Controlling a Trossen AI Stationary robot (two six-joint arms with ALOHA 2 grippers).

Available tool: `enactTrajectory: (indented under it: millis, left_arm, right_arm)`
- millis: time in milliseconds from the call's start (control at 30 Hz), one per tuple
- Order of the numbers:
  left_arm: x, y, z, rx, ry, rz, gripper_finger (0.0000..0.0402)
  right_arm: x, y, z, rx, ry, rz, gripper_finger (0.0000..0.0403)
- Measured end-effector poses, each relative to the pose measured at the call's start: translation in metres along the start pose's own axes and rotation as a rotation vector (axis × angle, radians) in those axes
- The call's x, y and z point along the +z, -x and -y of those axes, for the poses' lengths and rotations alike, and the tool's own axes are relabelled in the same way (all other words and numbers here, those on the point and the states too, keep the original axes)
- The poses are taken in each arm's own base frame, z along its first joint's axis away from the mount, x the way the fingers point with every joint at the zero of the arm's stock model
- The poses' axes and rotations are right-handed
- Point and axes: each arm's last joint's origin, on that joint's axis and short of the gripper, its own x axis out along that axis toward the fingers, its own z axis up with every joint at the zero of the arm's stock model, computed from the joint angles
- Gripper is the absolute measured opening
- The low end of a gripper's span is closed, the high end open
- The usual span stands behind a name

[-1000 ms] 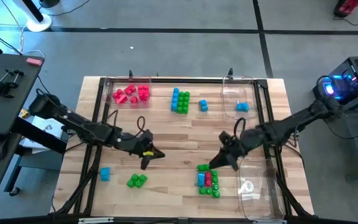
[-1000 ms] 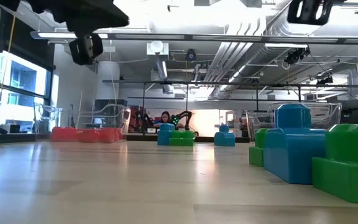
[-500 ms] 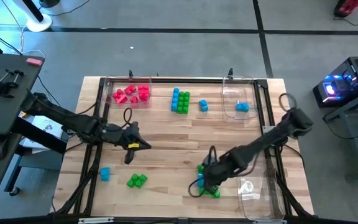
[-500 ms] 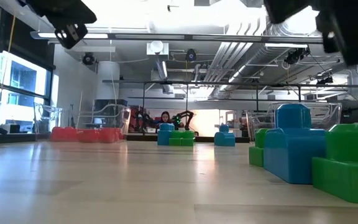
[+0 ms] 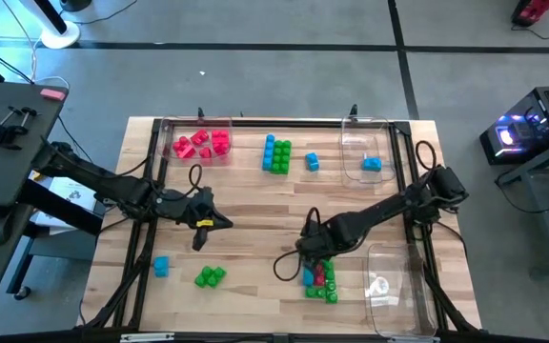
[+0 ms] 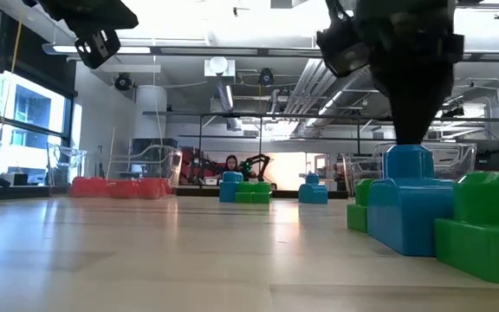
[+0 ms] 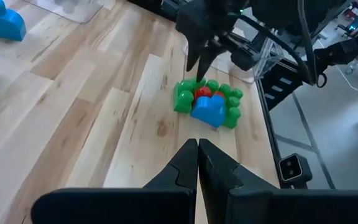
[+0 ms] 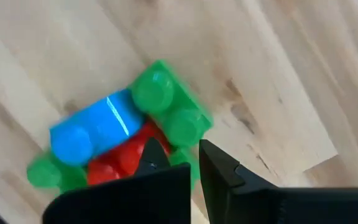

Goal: Sort blocks
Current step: Put the red game piece into the top left transparent bin

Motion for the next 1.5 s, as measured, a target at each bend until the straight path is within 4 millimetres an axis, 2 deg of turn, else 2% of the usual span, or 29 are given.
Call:
enactTrajectory:
  millis: [200, 400, 800, 1033, 1167, 1267, 1367, 1433, 1500]
  left_arm:
    - [0.000, 0.000, 0.000, 0.002, 0.038, -0.004, 0.0000]
    - [-0.001, 0.000, 0.000, 0.006, 0.040, -0.006, 0.0000]
    - [-0.001, 0.000, -0.001, 0.019, 0.042, -0.003, 0.0000]
    - [-0.001, 0.000, -0.001, 0.020, 0.040, -0.004, 0.0000]
    - [-0.001, 0.000, -0.001, 0.021, 0.039, -0.005, 0.0000]
    - [-0.002, 0.000, -0.002, 0.026, 0.037, -0.013, 0.0000]
    - [-0.003, 0.000, -0.003, 0.036, 0.033, -0.028, 0.0000]
    - [-0.005, 0.000, -0.003, 0.045, 0.029, -0.040, 0.0000]
    - [-0.005, 0.000, -0.004, 0.051, 0.027, -0.045, 0.0000]
  right_arm:
    - [-0.006, -0.002, 0.010, -0.108, 0.118, -0.078, 0.0000]
    - [-0.004, -0.003, 0.010, -0.104, 0.195, -0.073, 0.0000]
    - [0.018, -0.020, 0.007, -0.031, 0.194, -0.023, 0.0000]
    - [0.045, -0.020, 0.002, 0.101, 0.142, 0.150, 0.0000]
    - [0.052, -0.011, 0.004, 0.117, 0.145, 0.153, 0.0000]
    - [0.046, 0.012, 0.002, 0.110, 0.187, 0.136, 0.0000]
    - [0.029, 0.038, -0.007, 0.155, 0.244, 0.133, 0.0000]
    - [0.012, 0.046, -0.016, 0.211, 0.294, 0.091, 0.0000]
    - [-0.006, 0.046, -0.026, 0.236, 0.345, 0.037, 0.0000]
